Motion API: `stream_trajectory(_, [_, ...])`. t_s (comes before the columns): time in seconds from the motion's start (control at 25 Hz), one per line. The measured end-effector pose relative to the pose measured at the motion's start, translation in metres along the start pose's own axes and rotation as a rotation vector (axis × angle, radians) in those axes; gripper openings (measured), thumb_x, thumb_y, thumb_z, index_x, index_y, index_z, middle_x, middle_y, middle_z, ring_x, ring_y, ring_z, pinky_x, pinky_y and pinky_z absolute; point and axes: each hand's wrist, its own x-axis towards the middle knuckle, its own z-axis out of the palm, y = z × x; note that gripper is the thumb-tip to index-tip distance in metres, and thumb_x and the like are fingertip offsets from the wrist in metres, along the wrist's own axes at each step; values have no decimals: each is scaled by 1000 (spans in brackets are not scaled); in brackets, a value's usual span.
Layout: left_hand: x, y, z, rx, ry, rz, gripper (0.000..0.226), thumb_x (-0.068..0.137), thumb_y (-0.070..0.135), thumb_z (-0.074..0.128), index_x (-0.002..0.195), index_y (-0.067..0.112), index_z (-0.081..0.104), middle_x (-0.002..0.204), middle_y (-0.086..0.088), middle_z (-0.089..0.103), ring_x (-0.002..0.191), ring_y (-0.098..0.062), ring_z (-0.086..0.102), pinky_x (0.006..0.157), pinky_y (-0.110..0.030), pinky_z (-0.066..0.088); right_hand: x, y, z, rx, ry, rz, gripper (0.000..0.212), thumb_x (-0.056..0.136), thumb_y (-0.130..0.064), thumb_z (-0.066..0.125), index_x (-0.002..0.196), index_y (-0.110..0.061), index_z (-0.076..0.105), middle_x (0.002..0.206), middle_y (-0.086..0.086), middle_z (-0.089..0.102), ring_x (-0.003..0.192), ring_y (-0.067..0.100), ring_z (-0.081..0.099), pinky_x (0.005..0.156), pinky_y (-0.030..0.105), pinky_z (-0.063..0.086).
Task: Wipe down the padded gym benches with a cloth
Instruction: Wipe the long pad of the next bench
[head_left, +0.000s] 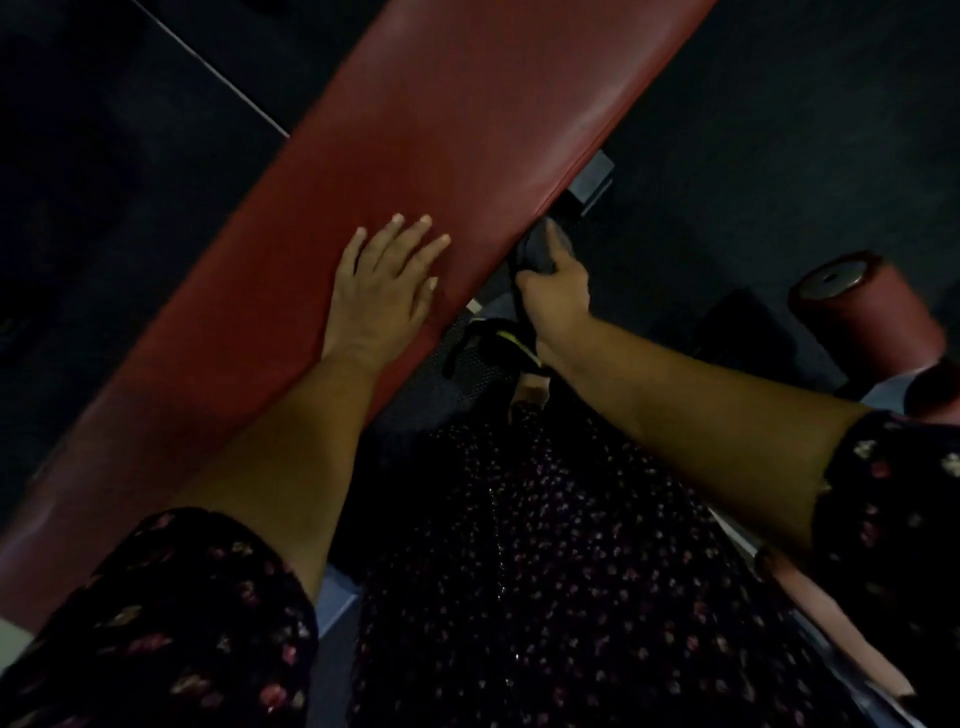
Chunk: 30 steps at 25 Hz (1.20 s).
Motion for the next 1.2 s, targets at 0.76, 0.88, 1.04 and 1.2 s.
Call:
stream_trajectory(0.76, [-165, -81, 4, 108, -118, 97, 52, 103, 32, 21, 155, 28, 23, 162, 1, 25, 149, -23, 21, 120, -41, 15, -162, 99, 127, -9, -65, 140, 92, 71, -26, 56, 153, -39, 17, 130, 7, 56, 101, 26, 64, 85, 42, 57])
stream_trajectory(0.88, [-194, -103, 4, 135, -106, 111, 53, 102, 35, 19, 154, 28, 22, 161, 1, 25, 149, -23, 21, 120, -42, 14, -203, 130, 134, -71, -320, 234, 62, 89, -6, 56, 145, -30, 40, 125, 10, 61, 101, 28, 65, 90, 42, 56])
stream_trajectory(1.04, [-249, -123, 11, 118, -40, 13, 51, 104, 38, 23, 154, 30, 20, 161, 1, 24, 149, -23, 17, 121, -41, 5, -195, 119, 126, 137, -227, 298, 24, 95, 3, 45, 97, -18, 57, 80, 9, 61, 55, 16, 64, 50, 23, 52])
stream_trajectory(1.2, [-287, -132, 18, 140, 16, -35, 51, 104, 39, 24, 154, 29, 19, 161, -1, 25, 149, -22, 16, 121, -41, 3, -168, 108, 130, 225, -54, 247, 41, 96, -6, 45, 132, -26, 43, 98, 12, 63, 65, 18, 68, 57, 27, 54])
